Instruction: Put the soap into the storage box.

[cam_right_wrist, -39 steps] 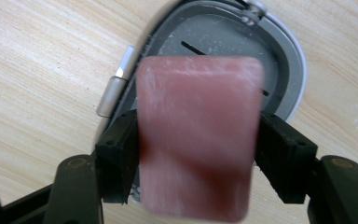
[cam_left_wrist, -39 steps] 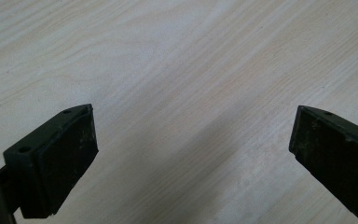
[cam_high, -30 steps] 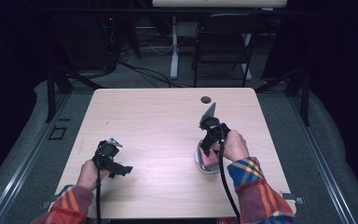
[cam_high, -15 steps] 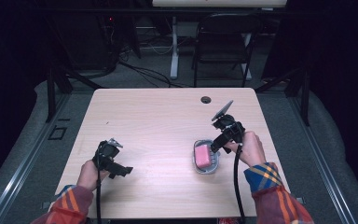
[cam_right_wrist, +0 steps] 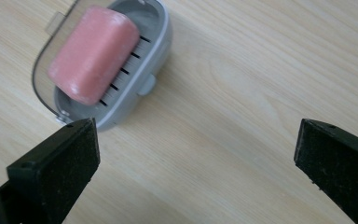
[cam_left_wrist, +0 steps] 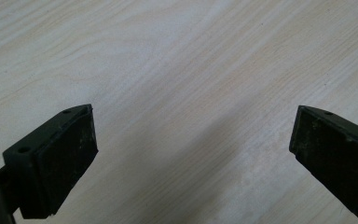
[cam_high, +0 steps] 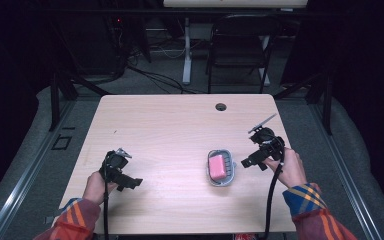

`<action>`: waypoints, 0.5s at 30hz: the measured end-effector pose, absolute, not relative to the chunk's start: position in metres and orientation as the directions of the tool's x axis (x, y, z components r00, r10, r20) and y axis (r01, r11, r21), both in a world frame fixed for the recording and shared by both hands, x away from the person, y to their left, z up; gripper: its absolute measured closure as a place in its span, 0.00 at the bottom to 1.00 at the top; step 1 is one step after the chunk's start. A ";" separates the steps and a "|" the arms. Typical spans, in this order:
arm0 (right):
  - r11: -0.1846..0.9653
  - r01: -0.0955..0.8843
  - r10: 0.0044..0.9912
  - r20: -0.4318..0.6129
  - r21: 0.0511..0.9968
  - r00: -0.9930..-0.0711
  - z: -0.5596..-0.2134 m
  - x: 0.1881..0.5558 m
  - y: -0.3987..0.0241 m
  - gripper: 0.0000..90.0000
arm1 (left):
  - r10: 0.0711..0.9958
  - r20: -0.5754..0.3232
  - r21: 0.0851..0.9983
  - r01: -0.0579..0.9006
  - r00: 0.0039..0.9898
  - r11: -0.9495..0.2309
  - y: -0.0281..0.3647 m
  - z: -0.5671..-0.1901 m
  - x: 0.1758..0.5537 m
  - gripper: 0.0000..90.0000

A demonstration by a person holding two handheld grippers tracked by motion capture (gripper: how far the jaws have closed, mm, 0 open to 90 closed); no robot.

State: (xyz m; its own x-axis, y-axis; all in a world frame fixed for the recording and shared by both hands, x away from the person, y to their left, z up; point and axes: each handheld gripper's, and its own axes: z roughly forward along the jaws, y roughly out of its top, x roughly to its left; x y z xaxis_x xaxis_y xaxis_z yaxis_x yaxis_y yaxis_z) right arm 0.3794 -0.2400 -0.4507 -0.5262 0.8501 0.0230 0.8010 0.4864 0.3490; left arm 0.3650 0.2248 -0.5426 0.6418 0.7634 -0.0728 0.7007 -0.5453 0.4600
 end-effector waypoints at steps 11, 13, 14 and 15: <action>0.422 0.817 0.886 0.009 0.393 -0.463 -0.475 0.366 -0.284 0.00 | 0.765 -0.074 0.455 0.704 0.640 -0.545 0.225 -0.544 0.366 0.01; 0.410 0.820 0.892 0.010 0.400 -0.451 -0.481 0.362 -0.291 0.00 | 0.764 -0.074 0.454 0.703 0.641 -0.547 0.225 -0.544 0.366 0.01; 0.409 0.819 0.893 0.009 0.402 -0.450 -0.484 0.361 -0.293 0.00 | 0.763 -0.073 0.454 0.702 0.642 -0.548 0.225 -0.544 0.366 0.01; 0.404 0.824 0.895 0.013 0.398 -0.445 -0.487 0.360 -0.295 0.00 | 0.762 -0.072 0.454 0.702 0.644 -0.550 0.225 -0.544 0.366 0.01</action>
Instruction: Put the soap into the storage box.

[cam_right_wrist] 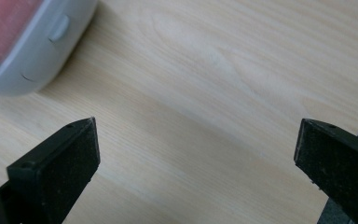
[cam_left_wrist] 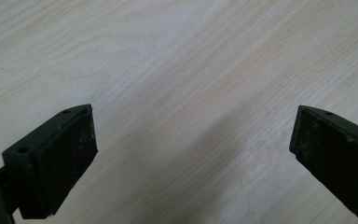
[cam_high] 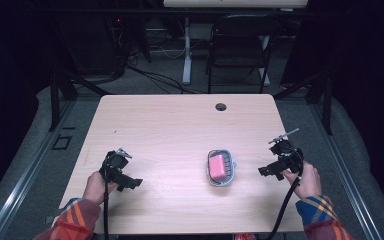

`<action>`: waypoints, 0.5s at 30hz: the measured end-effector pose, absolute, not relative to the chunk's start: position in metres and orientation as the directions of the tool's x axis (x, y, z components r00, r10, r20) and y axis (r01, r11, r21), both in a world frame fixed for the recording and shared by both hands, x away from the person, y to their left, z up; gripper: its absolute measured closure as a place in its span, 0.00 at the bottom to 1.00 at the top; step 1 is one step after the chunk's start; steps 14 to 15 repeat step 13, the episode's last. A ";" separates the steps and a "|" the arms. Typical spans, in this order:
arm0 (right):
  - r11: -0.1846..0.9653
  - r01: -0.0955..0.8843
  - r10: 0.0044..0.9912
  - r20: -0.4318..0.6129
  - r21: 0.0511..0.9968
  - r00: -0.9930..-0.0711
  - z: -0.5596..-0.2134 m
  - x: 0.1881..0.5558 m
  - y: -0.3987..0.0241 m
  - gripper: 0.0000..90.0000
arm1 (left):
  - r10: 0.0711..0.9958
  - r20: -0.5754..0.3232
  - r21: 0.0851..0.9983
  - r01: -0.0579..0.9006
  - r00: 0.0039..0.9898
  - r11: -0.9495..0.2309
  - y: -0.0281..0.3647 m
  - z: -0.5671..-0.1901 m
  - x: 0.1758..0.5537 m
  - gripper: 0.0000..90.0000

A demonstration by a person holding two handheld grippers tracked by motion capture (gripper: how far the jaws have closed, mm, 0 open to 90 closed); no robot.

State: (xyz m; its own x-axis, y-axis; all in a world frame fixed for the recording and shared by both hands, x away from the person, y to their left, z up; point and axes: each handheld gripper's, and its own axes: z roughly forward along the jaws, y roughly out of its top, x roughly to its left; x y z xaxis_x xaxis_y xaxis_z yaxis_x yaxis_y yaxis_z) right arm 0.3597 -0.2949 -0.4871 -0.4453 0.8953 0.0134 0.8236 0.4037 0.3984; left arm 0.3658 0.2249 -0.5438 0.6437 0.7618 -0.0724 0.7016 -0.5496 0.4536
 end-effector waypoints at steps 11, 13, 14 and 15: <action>0.430 0.834 0.889 -0.005 0.345 -0.457 -0.519 0.355 -0.303 0.00 | 0.755 -0.070 0.453 0.695 0.652 -0.558 0.225 -0.543 0.366 0.01; 0.449 0.826 0.880 -0.008 0.342 -0.475 -0.520 0.356 -0.303 0.00 | 0.756 -0.066 0.453 0.695 0.652 -0.559 0.225 -0.543 0.366 0.00; 0.449 0.826 0.880 -0.008 0.342 -0.475 -0.520 0.356 -0.303 0.00 | 0.756 -0.066 0.453 0.695 0.652 -0.559 0.225 -0.543 0.366 0.00; 0.449 0.826 0.880 -0.008 0.342 -0.475 -0.520 0.356 -0.303 0.00 | 0.756 -0.066 0.453 0.695 0.652 -0.559 0.225 -0.543 0.366 0.00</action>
